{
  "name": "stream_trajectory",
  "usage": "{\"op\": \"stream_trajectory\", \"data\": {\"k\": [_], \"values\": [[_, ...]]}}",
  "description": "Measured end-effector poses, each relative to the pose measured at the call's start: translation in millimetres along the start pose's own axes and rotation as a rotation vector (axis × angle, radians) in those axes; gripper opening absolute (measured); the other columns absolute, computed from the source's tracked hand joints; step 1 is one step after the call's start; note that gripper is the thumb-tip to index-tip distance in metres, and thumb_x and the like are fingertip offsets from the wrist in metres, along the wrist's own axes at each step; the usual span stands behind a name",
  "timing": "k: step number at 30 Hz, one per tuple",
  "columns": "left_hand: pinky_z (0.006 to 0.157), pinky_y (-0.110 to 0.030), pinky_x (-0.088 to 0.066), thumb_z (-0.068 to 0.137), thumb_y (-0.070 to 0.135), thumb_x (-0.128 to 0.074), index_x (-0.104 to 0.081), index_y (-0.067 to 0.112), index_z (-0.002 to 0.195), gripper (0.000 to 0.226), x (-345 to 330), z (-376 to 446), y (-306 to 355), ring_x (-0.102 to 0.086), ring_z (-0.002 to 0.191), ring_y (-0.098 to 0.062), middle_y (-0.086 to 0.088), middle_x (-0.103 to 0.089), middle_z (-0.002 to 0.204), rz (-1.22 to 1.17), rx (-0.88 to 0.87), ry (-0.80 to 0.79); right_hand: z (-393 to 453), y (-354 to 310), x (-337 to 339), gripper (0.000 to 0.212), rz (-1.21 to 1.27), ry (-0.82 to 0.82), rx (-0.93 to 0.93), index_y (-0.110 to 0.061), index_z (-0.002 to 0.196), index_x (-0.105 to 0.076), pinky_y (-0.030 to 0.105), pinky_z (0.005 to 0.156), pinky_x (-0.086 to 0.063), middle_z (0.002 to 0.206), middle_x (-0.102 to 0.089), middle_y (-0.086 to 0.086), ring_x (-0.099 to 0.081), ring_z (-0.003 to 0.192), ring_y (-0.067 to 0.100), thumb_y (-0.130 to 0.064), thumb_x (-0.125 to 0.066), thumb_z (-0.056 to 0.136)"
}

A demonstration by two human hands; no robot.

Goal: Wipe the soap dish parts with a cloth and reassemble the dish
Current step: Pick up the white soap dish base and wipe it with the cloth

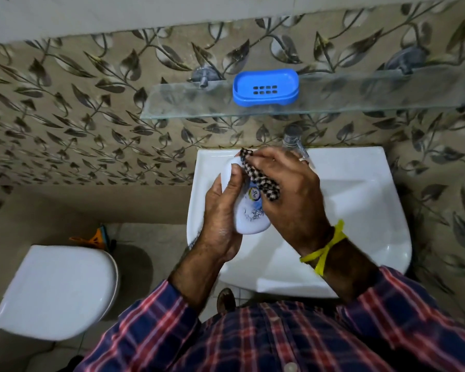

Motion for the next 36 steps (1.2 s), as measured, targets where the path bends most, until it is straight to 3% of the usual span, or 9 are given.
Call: {"op": "stream_trajectory", "data": {"k": [6, 9, 13, 17, 23, 27, 31, 33, 36], "values": [[0.104, -0.048, -0.049, 0.091, 0.046, -0.057, -0.045, 0.004, 0.148, 0.071, 2, 7, 6, -0.059, 0.124, -0.038, -0.026, -0.054, 0.144, -0.057, 0.04, 0.101, -21, 18, 9, 0.036, 0.035, 0.172, -0.11, 0.001, 0.103, -0.075, 0.04, 0.088, -0.054, 0.103, -0.076, 0.014, -0.07, 0.094, 0.031, 0.018, -0.067, 0.073], [0.095, -0.045, -0.055, 0.088, 0.046, -0.064, -0.047, 0.015, 0.148, 0.07, -4, 12, 7, -0.064, 0.111, -0.034, -0.019, -0.063, 0.128, -0.062, 0.014, 0.041, -38, -6, 0, 0.04, 0.017, 0.106, 0.041, 0.0, 0.108, -0.074, 0.04, 0.092, -0.052, 0.112, -0.073, 0.013, -0.069, 0.099, 0.03, 0.019, -0.059, 0.076], [0.108, -0.058, -0.04, 0.084, 0.049, -0.068, -0.045, 0.019, 0.15, 0.076, -10, 12, -3, -0.055, 0.122, -0.041, -0.025, -0.058, 0.132, -0.101, 0.046, -0.008, -35, 10, 9, 0.046, 0.061, 0.11, -0.123, -0.002, 0.107, -0.075, 0.03, 0.095, -0.049, 0.111, -0.072, 0.012, -0.067, 0.103, 0.029, 0.021, -0.061, 0.07], [0.087, -0.043, -0.06, 0.08, 0.056, -0.066, -0.07, 0.021, 0.124, 0.056, -2, 22, -7, -0.067, 0.107, -0.031, -0.016, -0.073, 0.113, -0.173, 0.083, 0.074, -55, 3, 6, 0.046, 0.027, -0.065, -0.015, -0.01, 0.113, -0.075, 0.038, 0.091, -0.05, 0.118, -0.072, 0.005, -0.066, 0.102, 0.025, 0.011, -0.059, 0.074], [0.099, -0.044, -0.053, 0.076, 0.058, -0.06, -0.05, 0.007, 0.147, 0.088, -2, 30, -13, -0.058, 0.12, -0.031, -0.024, -0.059, 0.132, -0.202, 0.173, 0.219, -55, 13, 3, 0.054, 0.08, -0.045, -0.14, -0.012, 0.109, -0.077, 0.037, 0.091, -0.052, 0.115, -0.074, 0.002, -0.067, 0.106, 0.015, 0.01, -0.059, 0.063], [0.11, -0.047, -0.046, 0.098, 0.05, -0.052, -0.06, 0.005, 0.131, 0.057, 15, 37, -10, -0.063, 0.105, -0.027, -0.015, -0.067, 0.11, -0.325, 0.111, 0.345, -71, 26, -5, 0.052, 0.19, -0.212, -0.247, -0.015, 0.109, -0.077, 0.036, 0.081, -0.056, 0.106, -0.076, -0.001, -0.067, 0.086, 0.011, 0.005, -0.057, 0.065], [0.096, -0.045, -0.056, 0.098, 0.035, -0.062, -0.055, 0.011, 0.14, 0.049, 37, 31, -9, -0.067, 0.112, -0.031, -0.015, -0.068, 0.124, -0.211, 0.012, 0.49, -89, 60, -1, 0.018, 0.193, -0.031, -0.533, -0.015, 0.091, -0.077, 0.026, 0.077, -0.056, 0.086, -0.065, -0.006, -0.064, 0.073, -0.001, 0.0, -0.076, 0.081], [0.089, -0.042, -0.059, 0.097, 0.028, -0.066, -0.064, 0.02, 0.122, 0.026, 48, 25, -11, -0.071, 0.104, -0.024, -0.006, -0.073, 0.113, -0.052, -0.053, 0.549, -92, 69, 4, 0.021, 0.117, 0.061, -0.618, -0.03, 0.092, -0.074, 0.005, 0.077, -0.045, 0.085, -0.063, -0.017, -0.062, 0.081, -0.011, -0.013, -0.08, 0.081], [0.092, -0.044, -0.059, 0.096, 0.025, -0.068, -0.065, 0.027, 0.106, 0.011, 61, 14, -18, -0.07, 0.099, -0.02, -0.001, -0.072, 0.104, 0.158, -0.075, 0.556, -86, 74, -6, 0.01, 0.102, 0.091, -0.716, -0.025, 0.083, -0.074, 0.008, 0.066, -0.047, 0.073, -0.069, -0.018, -0.066, 0.071, -0.006, -0.024, -0.083, 0.078]]}}
Point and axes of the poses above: each hand's wrist, its own z-axis towards the middle knuckle, its own x-axis out of the back of the hand, y = z × x, the point moved 4 cm from there along z, towards the middle knuckle
